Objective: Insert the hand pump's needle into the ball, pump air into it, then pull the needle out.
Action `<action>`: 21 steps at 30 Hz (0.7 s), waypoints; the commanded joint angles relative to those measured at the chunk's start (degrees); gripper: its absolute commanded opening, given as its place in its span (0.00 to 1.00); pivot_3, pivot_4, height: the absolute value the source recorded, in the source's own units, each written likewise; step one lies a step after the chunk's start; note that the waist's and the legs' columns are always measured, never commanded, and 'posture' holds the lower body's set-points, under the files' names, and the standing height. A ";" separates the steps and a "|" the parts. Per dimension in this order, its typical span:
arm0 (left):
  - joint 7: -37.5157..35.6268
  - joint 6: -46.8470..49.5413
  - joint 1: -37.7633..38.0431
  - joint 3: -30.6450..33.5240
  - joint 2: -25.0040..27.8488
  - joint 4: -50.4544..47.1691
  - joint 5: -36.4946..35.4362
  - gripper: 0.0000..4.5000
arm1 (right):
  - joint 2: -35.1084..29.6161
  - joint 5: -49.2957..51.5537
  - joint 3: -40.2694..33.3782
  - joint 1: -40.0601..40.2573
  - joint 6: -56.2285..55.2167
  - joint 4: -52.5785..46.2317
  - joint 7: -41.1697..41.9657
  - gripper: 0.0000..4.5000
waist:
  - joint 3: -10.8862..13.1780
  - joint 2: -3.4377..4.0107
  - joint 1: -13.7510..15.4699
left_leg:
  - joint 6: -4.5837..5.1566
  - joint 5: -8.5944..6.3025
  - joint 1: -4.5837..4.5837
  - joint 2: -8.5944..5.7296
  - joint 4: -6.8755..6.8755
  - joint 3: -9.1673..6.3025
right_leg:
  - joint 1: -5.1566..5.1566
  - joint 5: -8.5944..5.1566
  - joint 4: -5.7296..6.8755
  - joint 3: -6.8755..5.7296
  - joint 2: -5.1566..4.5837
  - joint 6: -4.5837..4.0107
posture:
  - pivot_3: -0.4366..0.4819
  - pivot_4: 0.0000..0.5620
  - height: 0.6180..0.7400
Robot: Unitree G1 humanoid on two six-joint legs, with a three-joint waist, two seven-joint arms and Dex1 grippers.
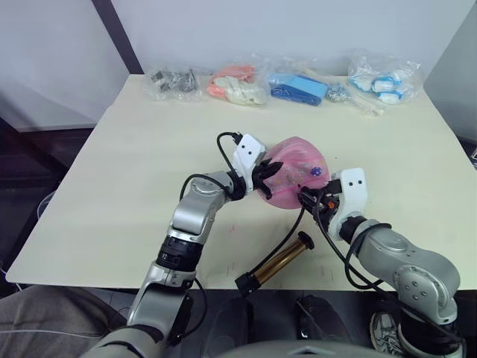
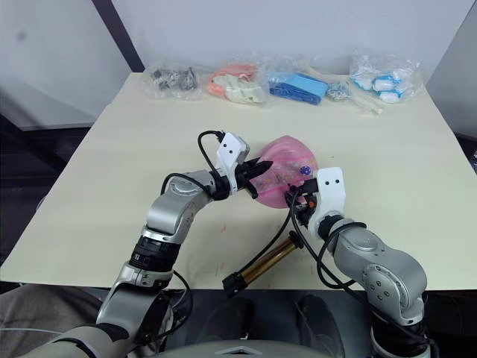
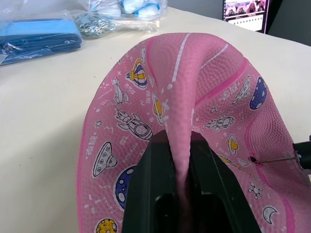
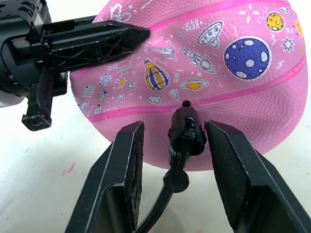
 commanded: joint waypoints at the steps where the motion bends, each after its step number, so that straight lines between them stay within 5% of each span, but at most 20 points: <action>1: -0.84 2.27 2.45 -3.14 0.33 3.23 0.72 0.00 | 0.68 -0.34 -0.98 0.03 0.22 -1.23 -0.06 0.46 | 0.00 0.00 0.00 | 0.00 0.00 0.00 0.00 0.00 0.00 | 0.00 0.00 0.00 0.00 0.00 0.00 | 0.48 0.27 0.97; 19: -0.77 2.38 2.79 -3.20 0.40 2.93 0.76 0.00 | 3.61 -2.38 -2.05 -0.22 1.26 0.15 0.41 0.46 | 0.00 0.00 -0.01 | 0.00 0.00 0.03 0.00 0.00 0.02 | 0.00 0.00 0.03 0.04 0.00 0.00 | 0.48 0.27 0.97; 21: -0.83 2.38 2.86 -3.25 0.45 2.93 0.76 0.00 | 3.72 -2.57 -1.97 -0.34 1.20 0.30 0.61 0.35 | 0.00 0.00 -0.02 | 0.00 0.00 0.03 0.00 0.00 0.03 | 0.00 0.00 0.03 0.04 0.00 0.00 | 0.48 0.27 0.97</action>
